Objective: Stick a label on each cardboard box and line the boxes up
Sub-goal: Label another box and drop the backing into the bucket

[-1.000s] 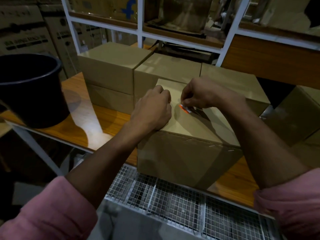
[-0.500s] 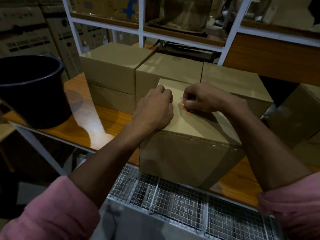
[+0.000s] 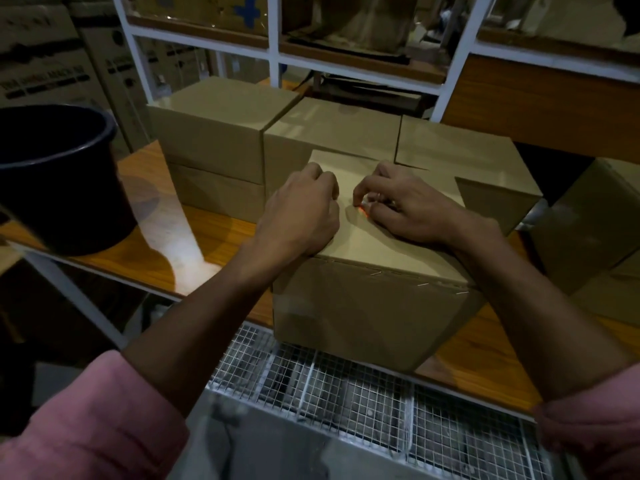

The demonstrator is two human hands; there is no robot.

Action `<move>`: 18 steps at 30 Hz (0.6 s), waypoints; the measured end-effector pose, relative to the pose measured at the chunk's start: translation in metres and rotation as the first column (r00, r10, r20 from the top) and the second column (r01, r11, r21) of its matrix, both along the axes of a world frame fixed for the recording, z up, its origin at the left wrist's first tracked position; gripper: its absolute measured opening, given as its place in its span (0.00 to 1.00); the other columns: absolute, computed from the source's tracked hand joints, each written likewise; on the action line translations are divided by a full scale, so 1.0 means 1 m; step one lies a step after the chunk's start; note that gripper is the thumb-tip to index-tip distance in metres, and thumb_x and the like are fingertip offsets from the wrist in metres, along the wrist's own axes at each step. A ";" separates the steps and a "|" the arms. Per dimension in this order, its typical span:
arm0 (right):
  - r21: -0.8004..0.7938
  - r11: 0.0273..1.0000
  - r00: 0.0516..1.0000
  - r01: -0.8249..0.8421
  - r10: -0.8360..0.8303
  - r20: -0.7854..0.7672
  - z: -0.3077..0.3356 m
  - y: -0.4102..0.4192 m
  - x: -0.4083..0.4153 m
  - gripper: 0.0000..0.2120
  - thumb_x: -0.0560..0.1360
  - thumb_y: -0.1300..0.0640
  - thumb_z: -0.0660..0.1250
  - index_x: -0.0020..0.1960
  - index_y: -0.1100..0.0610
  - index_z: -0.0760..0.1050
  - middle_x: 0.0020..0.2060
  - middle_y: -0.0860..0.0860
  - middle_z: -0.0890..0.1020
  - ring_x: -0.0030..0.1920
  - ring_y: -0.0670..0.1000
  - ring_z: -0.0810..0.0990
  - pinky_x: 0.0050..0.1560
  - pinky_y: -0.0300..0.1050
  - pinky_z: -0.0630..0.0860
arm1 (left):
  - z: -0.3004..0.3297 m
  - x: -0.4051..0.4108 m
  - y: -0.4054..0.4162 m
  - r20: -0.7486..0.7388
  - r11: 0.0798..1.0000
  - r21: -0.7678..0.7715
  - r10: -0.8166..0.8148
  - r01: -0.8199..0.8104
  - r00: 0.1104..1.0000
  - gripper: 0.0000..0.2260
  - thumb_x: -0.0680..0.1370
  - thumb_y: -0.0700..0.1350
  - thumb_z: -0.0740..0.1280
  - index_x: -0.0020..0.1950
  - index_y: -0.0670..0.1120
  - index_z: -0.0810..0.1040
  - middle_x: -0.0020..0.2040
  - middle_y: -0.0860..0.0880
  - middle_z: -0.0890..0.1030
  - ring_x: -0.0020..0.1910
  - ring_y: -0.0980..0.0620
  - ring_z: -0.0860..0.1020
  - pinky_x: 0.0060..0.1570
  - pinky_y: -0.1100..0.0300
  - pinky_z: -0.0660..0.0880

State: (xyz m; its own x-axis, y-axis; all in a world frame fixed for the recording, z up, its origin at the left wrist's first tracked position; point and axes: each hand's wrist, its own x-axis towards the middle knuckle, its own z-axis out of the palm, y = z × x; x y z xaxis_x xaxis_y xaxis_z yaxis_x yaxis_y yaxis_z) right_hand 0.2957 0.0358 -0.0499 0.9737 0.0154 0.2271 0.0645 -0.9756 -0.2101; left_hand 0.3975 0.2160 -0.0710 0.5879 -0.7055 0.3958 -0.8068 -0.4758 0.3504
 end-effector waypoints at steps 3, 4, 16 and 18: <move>0.010 1.000 1.000 -0.014 0.014 0.002 -0.001 -0.001 0.000 0.13 0.80 0.49 0.58 0.60 0.48 0.77 0.48 0.52 0.70 0.48 0.50 0.69 0.49 0.49 0.69 | 0.001 0.000 0.000 -0.001 1.000 0.004 0.002 -0.002 1.000 0.11 0.81 0.46 0.59 0.60 0.47 0.78 0.60 0.48 0.74 0.59 0.47 0.74 0.55 0.49 0.73; 0.014 1.000 1.000 -0.019 0.019 0.008 -0.002 -0.002 -0.001 0.13 0.80 0.49 0.58 0.61 0.48 0.77 0.48 0.52 0.70 0.48 0.50 0.69 0.49 0.48 0.69 | 0.001 0.000 0.000 -0.005 1.000 0.005 0.002 -0.002 1.000 0.11 0.81 0.46 0.59 0.60 0.47 0.78 0.60 0.48 0.74 0.59 0.47 0.74 0.55 0.49 0.74; -0.005 1.000 0.999 -0.027 0.027 0.045 -0.004 -0.002 -0.001 0.11 0.79 0.53 0.61 0.58 0.50 0.78 0.49 0.52 0.72 0.49 0.49 0.70 0.49 0.49 0.71 | -0.001 0.000 -0.001 -0.009 1.000 -0.009 0.005 -0.005 1.000 0.11 0.81 0.47 0.60 0.60 0.47 0.78 0.60 0.48 0.74 0.59 0.48 0.74 0.55 0.49 0.74; -0.007 1.000 0.999 -0.027 0.027 0.044 -0.005 -0.003 0.000 0.11 0.79 0.53 0.62 0.59 0.50 0.78 0.49 0.52 0.72 0.49 0.49 0.70 0.49 0.49 0.72 | 0.000 0.000 -0.001 -0.012 1.000 -0.006 0.007 -0.007 1.000 0.11 0.81 0.47 0.60 0.60 0.47 0.78 0.60 0.48 0.74 0.59 0.48 0.74 0.56 0.48 0.74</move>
State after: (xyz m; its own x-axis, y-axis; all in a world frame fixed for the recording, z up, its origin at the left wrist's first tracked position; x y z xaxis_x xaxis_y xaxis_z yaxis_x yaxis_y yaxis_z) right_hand 0.2962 0.0326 -0.0547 0.9621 0.0434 0.2692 0.0999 -0.9747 -0.2000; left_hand 0.3971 0.2153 -0.0714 0.5974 -0.6992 0.3928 -0.7993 -0.4790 0.3630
